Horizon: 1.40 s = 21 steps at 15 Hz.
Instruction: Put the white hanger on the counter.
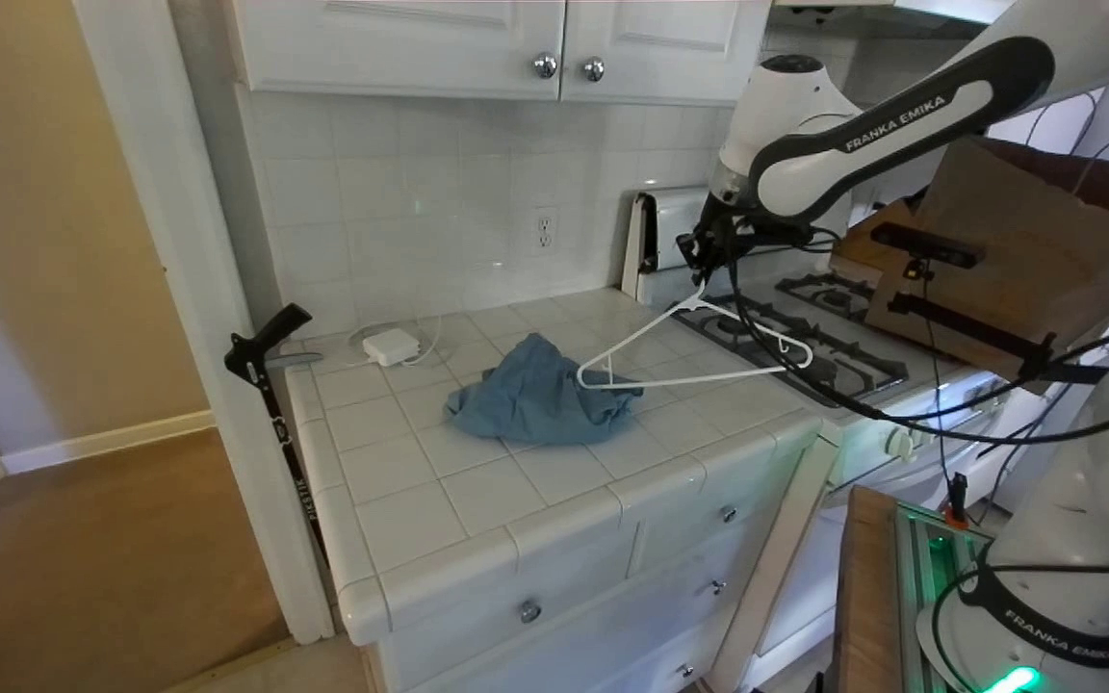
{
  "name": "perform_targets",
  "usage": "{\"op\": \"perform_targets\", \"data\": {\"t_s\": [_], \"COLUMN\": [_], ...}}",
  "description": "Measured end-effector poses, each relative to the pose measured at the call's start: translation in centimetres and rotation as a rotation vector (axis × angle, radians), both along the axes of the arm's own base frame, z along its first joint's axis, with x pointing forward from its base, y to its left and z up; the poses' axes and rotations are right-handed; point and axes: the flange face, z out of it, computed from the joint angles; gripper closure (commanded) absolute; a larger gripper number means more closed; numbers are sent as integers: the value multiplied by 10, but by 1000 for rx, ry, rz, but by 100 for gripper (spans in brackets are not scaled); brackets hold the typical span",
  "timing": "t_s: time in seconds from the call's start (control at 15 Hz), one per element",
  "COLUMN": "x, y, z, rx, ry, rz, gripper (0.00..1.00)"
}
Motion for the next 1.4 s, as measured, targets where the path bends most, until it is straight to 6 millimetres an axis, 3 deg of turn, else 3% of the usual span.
{"op": "perform_targets", "data": {"t_s": [0.2,0.4,1.4], "x": [-11,-19,16], "y": [-33,-52,-73], "z": [-18,-35,-118], "rx": [18,39,117], "ry": [32,52,116], "rz": [-58,-105,-230], "gripper": [98,98,98]}}
